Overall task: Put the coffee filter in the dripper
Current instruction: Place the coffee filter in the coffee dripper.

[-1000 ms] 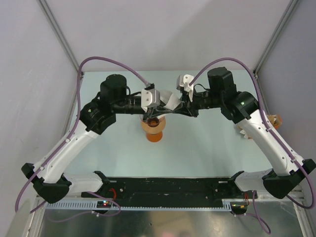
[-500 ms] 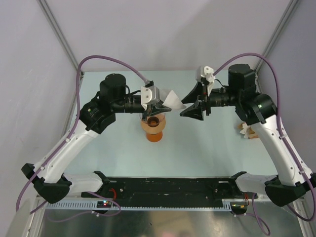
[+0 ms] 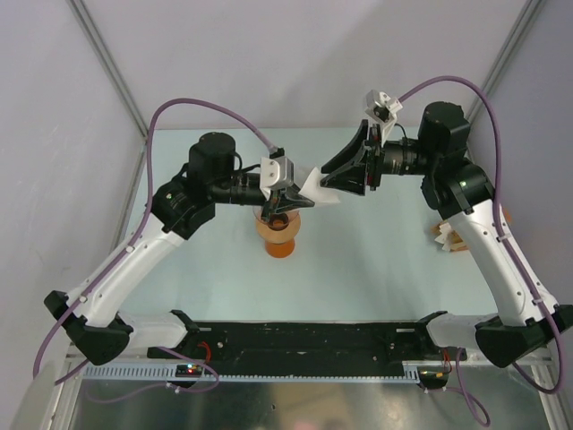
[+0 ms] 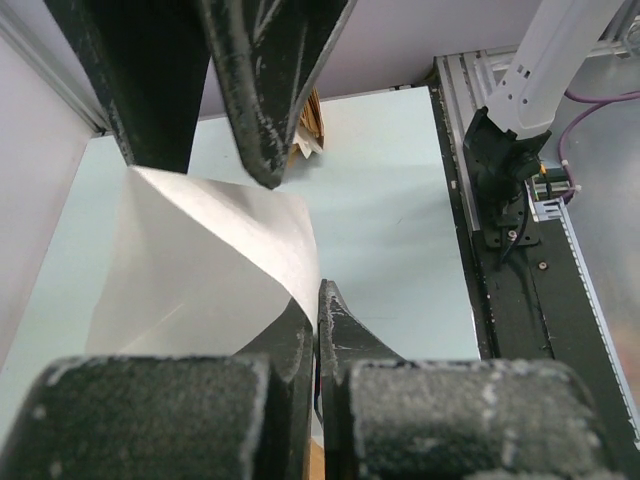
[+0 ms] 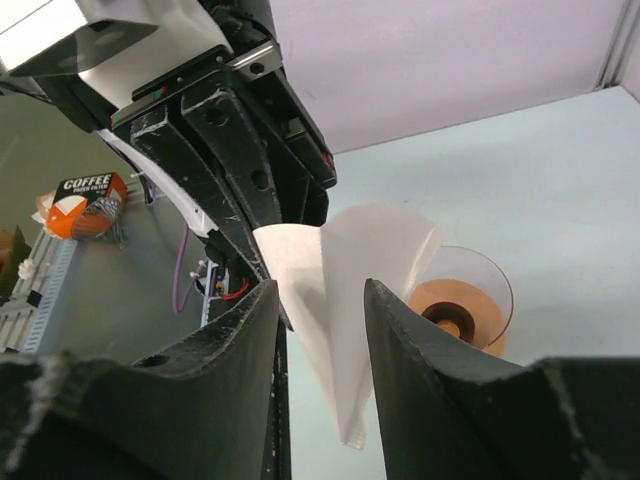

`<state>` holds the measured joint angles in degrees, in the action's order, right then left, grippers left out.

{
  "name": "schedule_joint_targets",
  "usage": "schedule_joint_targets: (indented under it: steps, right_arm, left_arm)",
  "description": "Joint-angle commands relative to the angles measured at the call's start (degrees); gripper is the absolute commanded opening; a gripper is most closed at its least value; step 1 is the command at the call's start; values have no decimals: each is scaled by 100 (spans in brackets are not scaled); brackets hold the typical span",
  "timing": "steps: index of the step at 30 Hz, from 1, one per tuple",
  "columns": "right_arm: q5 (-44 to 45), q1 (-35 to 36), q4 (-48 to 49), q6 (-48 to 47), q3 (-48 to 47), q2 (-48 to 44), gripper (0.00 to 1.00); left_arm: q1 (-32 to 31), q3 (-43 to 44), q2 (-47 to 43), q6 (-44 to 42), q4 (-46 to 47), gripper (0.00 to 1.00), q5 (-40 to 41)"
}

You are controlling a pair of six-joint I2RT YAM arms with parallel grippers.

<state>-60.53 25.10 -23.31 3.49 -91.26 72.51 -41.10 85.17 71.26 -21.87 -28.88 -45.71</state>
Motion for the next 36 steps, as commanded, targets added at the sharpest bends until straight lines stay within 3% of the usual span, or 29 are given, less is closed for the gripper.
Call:
schedule_joint_targets:
  steps: [1, 3, 5, 9, 11, 15, 17, 18, 21, 24, 30, 36]
  right_arm:
    - [-254, -67, 642, 567, 75, 77, 42]
    - [-322, -85, 742, 733, 105, 120, 43]
    - [-410, -106, 796, 856, 108, 146, 52]
    - [-627, -111, 865, 985, 128, 174, 48]
    - [-747, -111, 877, 1002, 129, 184, 38]
    - [-907, -111, 897, 1000, 144, 202, 8]
    - [-903, -120, 891, 999, 137, 211, 2]
    - [-892, -133, 886, 998, 136, 215, 1]
    - [-851, -178, 1057, 1204, 164, 197, 0]
    - [-842, -253, 1488, 1660, 254, 198, 0]
    - [-879, -351, 2533, 2792, 474, 247, 0]
    - [-731, -357, 2873, 3290, 701, 198, 0]
  left_arm:
    - [30, 109, -72, 27, 34, 0, -238]
    - [25, 106, -81, -6, 33, 0, -252]
    - [28, 106, -78, -5, 32, 0, -245]
    - [44, 110, -75, -18, 33, 0, -238]
    - [59, 113, -64, -19, 32, 0, -252]
    - [98, 129, -52, -17, 32, 0, -277]
    - [112, 142, -45, -16, 34, 0, -271]
    - [112, 146, -52, -13, 37, 3, -262]
    - [123, 89, -105, -45, 33, 28, -205]
    - [132, -47, -188, -126, 33, 41, -184]
    - [135, -143, -227, -291, 82, 45, -241]
    - [117, -117, -239, -134, 420, 44, -189]
